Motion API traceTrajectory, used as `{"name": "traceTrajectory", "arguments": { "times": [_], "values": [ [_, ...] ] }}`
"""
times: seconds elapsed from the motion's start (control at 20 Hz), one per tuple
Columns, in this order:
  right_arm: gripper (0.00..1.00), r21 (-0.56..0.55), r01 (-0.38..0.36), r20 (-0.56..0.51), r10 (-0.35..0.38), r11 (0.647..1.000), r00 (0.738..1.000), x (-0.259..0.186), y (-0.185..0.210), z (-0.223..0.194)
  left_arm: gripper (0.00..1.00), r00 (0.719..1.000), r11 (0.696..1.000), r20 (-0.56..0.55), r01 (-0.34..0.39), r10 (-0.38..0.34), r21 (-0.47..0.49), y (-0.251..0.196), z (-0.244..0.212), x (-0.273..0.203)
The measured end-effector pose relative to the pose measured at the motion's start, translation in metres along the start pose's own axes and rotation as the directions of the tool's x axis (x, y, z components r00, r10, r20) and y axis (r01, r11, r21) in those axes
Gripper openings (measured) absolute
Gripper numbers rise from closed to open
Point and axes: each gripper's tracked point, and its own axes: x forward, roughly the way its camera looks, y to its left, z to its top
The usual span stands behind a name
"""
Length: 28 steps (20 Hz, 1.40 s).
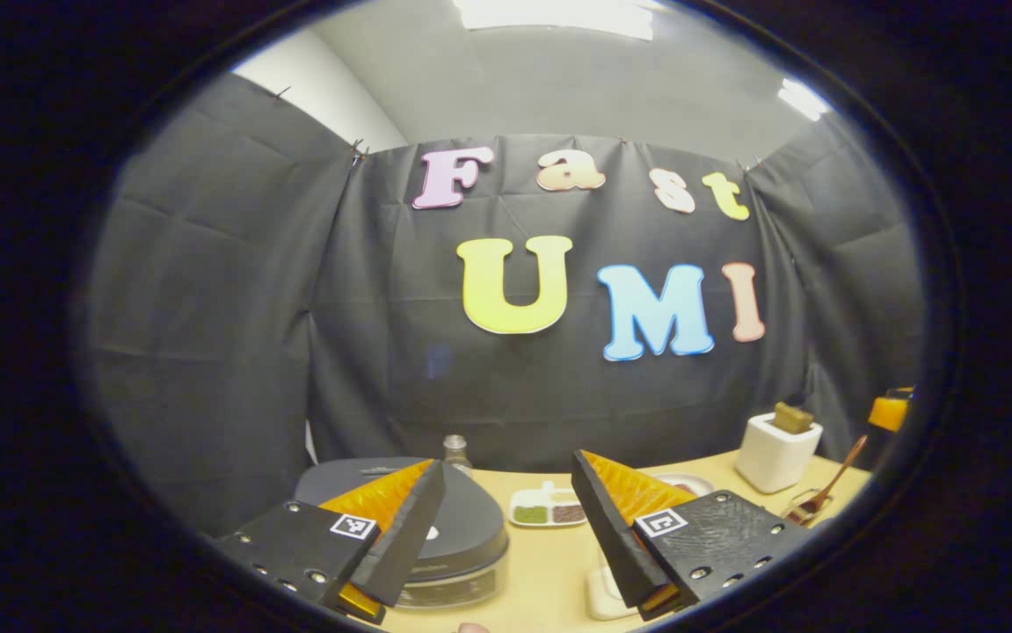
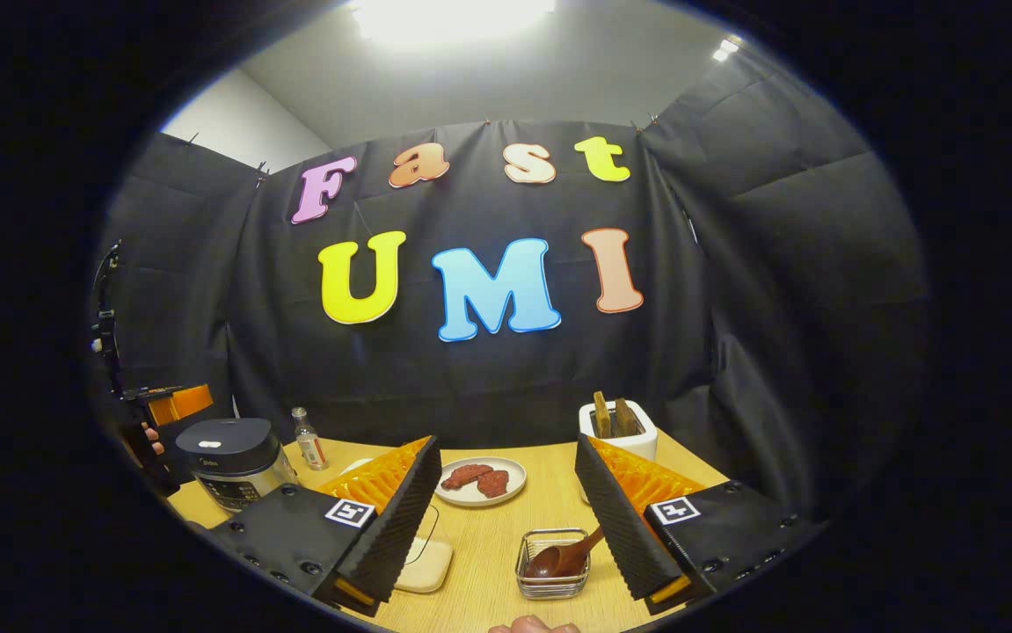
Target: Close the left gripper, press the button to open the rice cooker; take a wooden spoon from the chopstick holder with the right hand, scoop a spoonful of rice and pour it into the rice cooker, then put the wooden spoon back into the chopstick holder.
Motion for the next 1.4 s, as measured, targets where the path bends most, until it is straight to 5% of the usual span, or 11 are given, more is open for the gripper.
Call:
{"name": "traceTrajectory", "arguments": {
  "times": [0.2, 0.6, 1.4],
  "values": [
    [0.98, -0.049, 0.009, 0.073, -0.006, 0.999, 0.997, -0.003, 0.002, 0.038, 0.91, 0.997, 0.998, 0.07, 0.011, -0.015, 0.062, -0.002, 0.042, -0.016],
    [0.98, -0.053, -0.015, 0.073, 0.019, 0.999, 0.997, -0.005, 0.016, 0.055, 0.91, 0.977, 0.988, 0.148, 0.146, -0.152, 0.054, -0.05, 0.073, -0.047],
    [0.98, -0.075, -0.011, 0.04, 0.014, 0.997, 0.999, -0.009, 0.01, 0.043, 0.91, 0.992, 0.992, 0.089, 0.085, -0.094, 0.097, -0.041, 0.044, -0.036]
  ]
}}
